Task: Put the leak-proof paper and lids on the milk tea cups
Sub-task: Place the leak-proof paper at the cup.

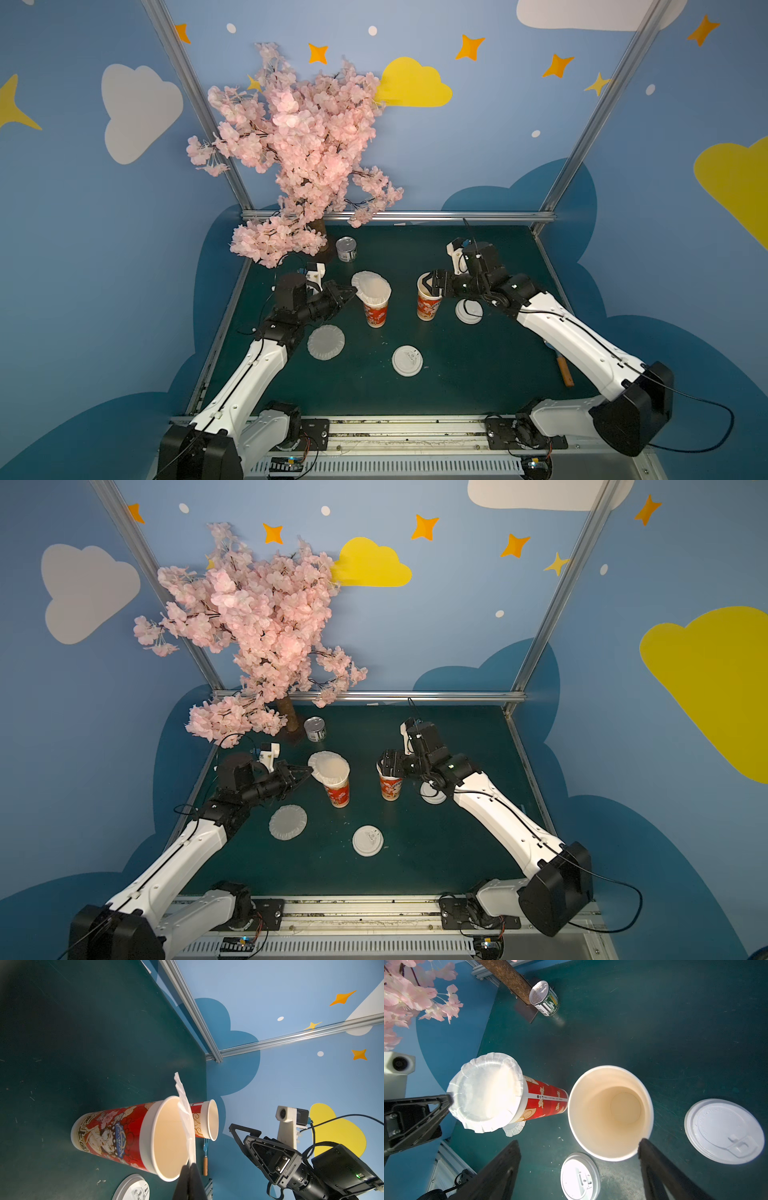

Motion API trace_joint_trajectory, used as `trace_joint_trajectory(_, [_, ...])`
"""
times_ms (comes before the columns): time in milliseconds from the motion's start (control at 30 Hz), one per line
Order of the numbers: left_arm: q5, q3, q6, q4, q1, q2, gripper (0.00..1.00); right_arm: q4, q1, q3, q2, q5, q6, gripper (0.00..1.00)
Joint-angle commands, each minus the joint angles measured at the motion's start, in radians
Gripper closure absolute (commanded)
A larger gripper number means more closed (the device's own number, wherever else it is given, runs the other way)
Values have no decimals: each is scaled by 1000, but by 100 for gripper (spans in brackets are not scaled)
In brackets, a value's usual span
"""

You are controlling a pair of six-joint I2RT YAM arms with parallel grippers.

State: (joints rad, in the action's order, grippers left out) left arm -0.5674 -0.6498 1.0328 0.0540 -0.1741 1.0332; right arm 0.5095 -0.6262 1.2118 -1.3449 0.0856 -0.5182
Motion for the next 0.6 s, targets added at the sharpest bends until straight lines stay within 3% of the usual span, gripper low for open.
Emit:
trace_joint_trajectory(0, [-58, 4, 0, 26, 13, 15, 97, -17, -7, 32, -15, -12, 9, 11])
trace_joint_trajectory(233, [-98, 18, -14, 12, 14, 50, 97, -15, -10, 46, -32, -12, 15, 11])
trace_joint_trajectory(567, [-63, 4, -35, 0, 18, 92, 97, -9, -13, 43, -30, -15, 14, 11])
